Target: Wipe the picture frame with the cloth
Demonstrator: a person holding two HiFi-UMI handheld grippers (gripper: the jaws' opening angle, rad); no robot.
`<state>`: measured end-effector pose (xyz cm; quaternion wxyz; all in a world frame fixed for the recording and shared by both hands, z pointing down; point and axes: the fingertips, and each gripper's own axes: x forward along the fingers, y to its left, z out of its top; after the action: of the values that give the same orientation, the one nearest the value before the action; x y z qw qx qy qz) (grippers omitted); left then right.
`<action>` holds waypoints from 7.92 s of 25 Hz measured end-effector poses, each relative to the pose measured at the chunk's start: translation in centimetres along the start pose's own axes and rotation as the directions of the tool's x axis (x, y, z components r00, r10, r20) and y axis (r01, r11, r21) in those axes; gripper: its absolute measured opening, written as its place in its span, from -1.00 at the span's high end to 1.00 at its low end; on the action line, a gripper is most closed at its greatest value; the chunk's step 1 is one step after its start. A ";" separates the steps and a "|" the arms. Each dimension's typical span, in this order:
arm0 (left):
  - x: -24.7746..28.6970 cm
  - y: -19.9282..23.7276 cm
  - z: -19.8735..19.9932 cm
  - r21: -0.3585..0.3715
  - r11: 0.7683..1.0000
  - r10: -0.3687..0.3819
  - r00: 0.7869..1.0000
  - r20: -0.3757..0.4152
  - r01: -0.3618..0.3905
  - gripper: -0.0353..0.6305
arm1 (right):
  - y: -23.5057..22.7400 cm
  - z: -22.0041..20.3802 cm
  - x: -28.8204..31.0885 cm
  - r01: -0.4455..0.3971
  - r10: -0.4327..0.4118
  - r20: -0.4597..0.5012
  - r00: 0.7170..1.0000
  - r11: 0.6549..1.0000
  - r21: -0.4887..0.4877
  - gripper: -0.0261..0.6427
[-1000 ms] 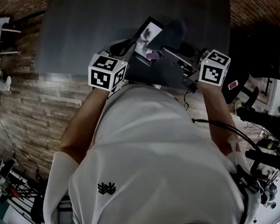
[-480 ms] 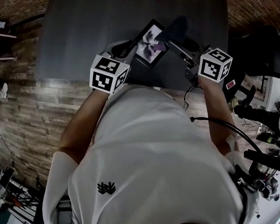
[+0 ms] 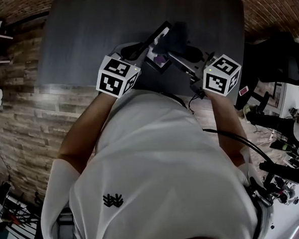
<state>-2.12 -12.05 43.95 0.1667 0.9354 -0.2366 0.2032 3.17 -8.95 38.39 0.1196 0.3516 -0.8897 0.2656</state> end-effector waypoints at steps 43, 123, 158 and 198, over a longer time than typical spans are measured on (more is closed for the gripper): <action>1.0 -2.2 -0.2 0.070 0.986 -0.154 0.988 -0.021 0.155 0.67 | -9.4 6.1 -4.5 0.325 -0.356 -0.044 0.933 0.891 -0.316 0.50; 0.3 3.1 7.9 -0.182 0.978 -0.077 0.989 0.124 0.099 0.67 | 0.8 -7.4 7.6 0.023 -0.131 -0.287 0.949 0.936 -0.351 0.50; -0.3 2.0 7.3 -0.142 0.984 -0.090 0.985 0.146 0.111 0.67 | -1.9 -6.5 2.3 -0.010 -0.040 -0.273 0.961 0.984 -0.180 0.50; -1.6 -0.2 7.2 -0.144 0.969 -0.173 0.969 0.179 0.200 0.67 | -7.6 0.8 1.8 0.062 -0.064 0.013 0.998 0.992 0.110 0.50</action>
<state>-1.14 -14.19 36.93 0.2397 0.9506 -0.1759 0.0889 7.07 -15.07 41.35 0.1009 0.3876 -0.8632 0.3074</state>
